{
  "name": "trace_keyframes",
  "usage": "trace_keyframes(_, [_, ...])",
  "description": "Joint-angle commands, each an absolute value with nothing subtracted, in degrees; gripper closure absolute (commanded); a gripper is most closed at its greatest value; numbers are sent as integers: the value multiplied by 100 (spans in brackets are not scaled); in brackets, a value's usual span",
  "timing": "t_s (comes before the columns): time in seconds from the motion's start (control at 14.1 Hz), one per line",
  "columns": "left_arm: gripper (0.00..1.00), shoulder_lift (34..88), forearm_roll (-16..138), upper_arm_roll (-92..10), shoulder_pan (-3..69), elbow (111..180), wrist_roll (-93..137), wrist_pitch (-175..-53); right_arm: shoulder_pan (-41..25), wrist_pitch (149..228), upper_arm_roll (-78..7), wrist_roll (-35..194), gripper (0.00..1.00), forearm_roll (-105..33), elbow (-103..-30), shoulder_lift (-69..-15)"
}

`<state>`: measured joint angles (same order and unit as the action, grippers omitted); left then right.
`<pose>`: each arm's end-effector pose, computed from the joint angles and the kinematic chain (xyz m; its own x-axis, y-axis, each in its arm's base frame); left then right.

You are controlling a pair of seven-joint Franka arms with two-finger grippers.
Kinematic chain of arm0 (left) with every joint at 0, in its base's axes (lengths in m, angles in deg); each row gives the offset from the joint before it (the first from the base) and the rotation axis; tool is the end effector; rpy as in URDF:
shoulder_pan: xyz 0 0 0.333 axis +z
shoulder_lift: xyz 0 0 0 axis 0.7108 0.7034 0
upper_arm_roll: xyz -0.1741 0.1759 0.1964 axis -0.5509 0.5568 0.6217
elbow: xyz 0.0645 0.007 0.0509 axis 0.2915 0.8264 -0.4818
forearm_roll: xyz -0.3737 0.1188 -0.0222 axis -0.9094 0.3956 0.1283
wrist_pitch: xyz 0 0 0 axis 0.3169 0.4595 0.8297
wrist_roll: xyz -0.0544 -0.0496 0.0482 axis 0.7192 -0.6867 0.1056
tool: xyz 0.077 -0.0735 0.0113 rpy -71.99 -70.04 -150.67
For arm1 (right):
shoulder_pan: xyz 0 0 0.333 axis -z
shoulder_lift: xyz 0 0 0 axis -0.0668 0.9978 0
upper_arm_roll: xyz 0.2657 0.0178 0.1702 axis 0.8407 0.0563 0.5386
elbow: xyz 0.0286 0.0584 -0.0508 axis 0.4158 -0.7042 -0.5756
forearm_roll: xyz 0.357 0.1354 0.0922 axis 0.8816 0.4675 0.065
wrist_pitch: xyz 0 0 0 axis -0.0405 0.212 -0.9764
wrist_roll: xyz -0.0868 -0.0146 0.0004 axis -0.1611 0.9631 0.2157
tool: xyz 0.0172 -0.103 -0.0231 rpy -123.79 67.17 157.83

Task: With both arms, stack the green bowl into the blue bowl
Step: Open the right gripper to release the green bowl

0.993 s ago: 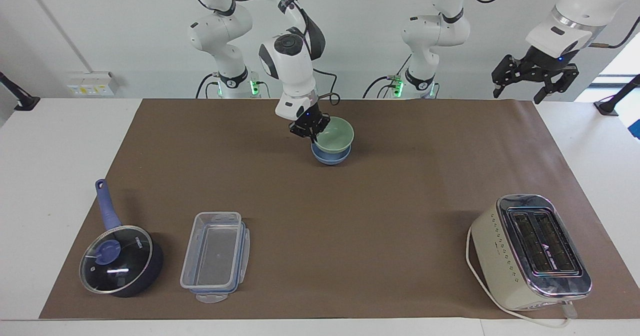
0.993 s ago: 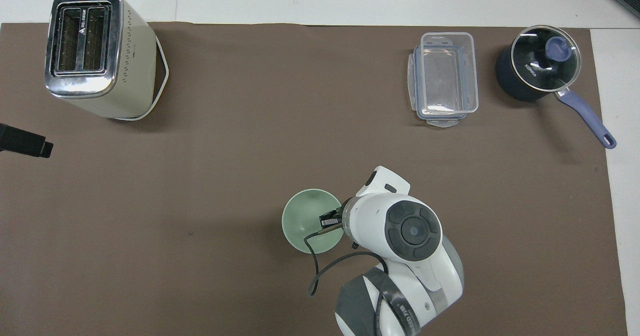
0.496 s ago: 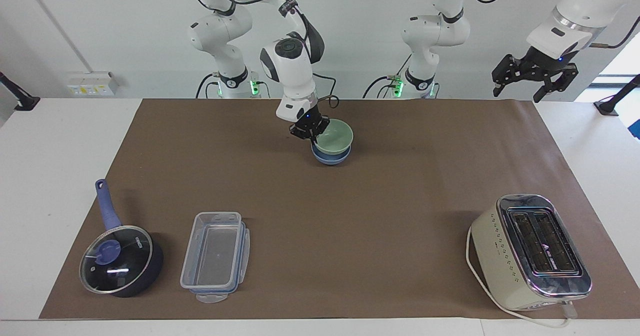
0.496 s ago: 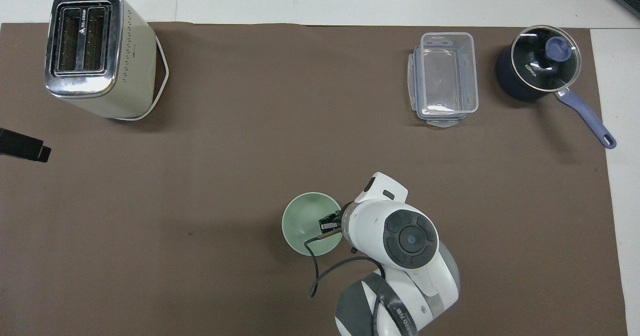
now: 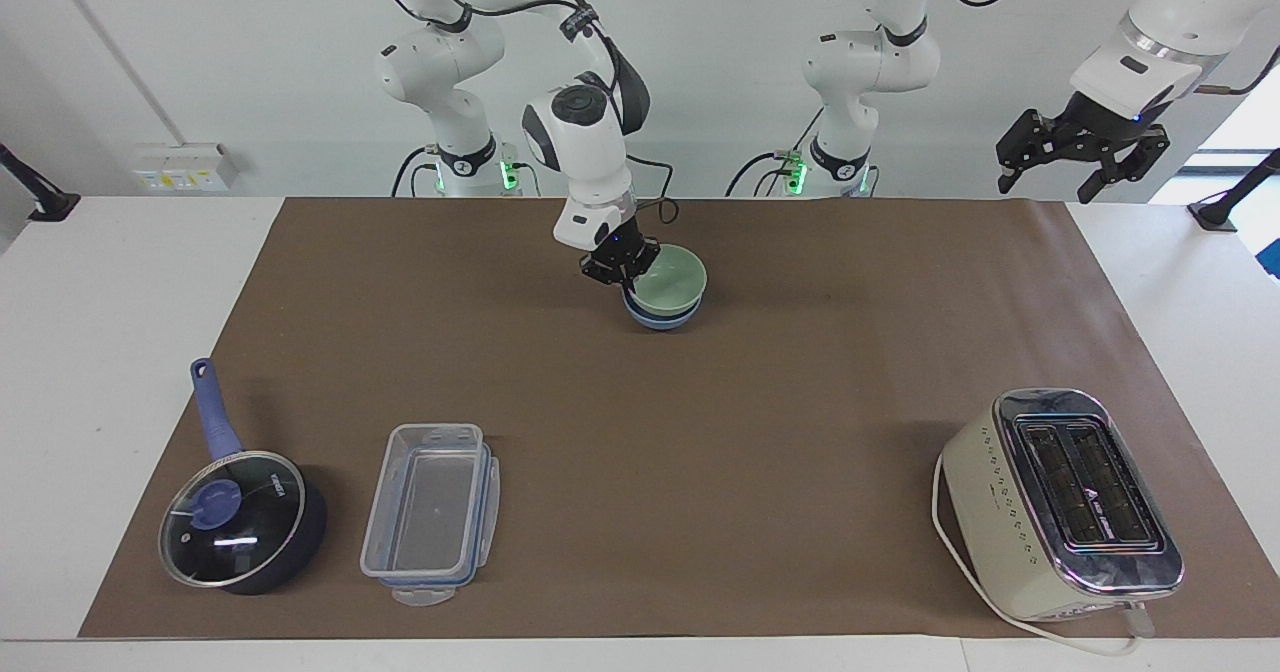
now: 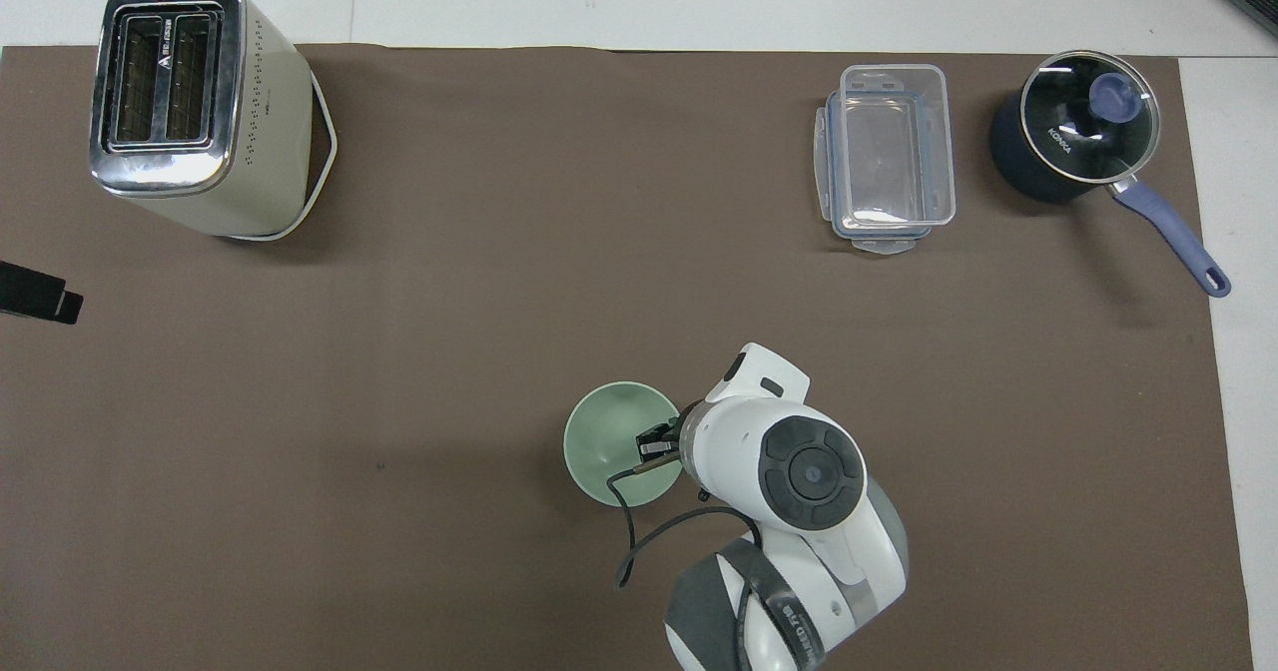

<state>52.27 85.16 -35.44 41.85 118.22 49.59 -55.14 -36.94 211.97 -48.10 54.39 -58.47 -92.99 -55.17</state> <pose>0.5380 -0.0105 0.6708 0.9727 -0.2275 -0.0458 -0.2267 -0.9737 0.0216 0.4378 0.3152 0.3588 0.9691 0.2190 0.1137 0.2340 -0.9619 -0.1415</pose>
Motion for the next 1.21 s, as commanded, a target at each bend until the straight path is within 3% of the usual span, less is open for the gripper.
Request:
trace_keyframes(0.0, [0,5112,8612,-3603,4240,11948,4971,-5517,-3704,21402,-4801,5387,100,-5789,-9432,-5531])
trace_keyframes(0.43, [0,5112,8612,-3603,4240,11948,4971,-5517,-3713,21499,-4801,5413,100,-5789,-9494,-5504])
trace_keyframes(0.78, [0,5112,8612,-3603,4240,11948,4971,-5517,-3704,21490,-4801,5413,76,-5789,-9485,-5495])
trace_keyframes(1.06, [0,5112,8612,-3603,4249,11948,4971,-5517,-3704,21490,-4809,5404,65,-5789,-9424,-5452])
trace_keyframes(1.13, [0,5121,8612,-3603,4249,11939,4971,-5517,-3704,21473,-4809,5430,54,-5789,-9319,-5425])
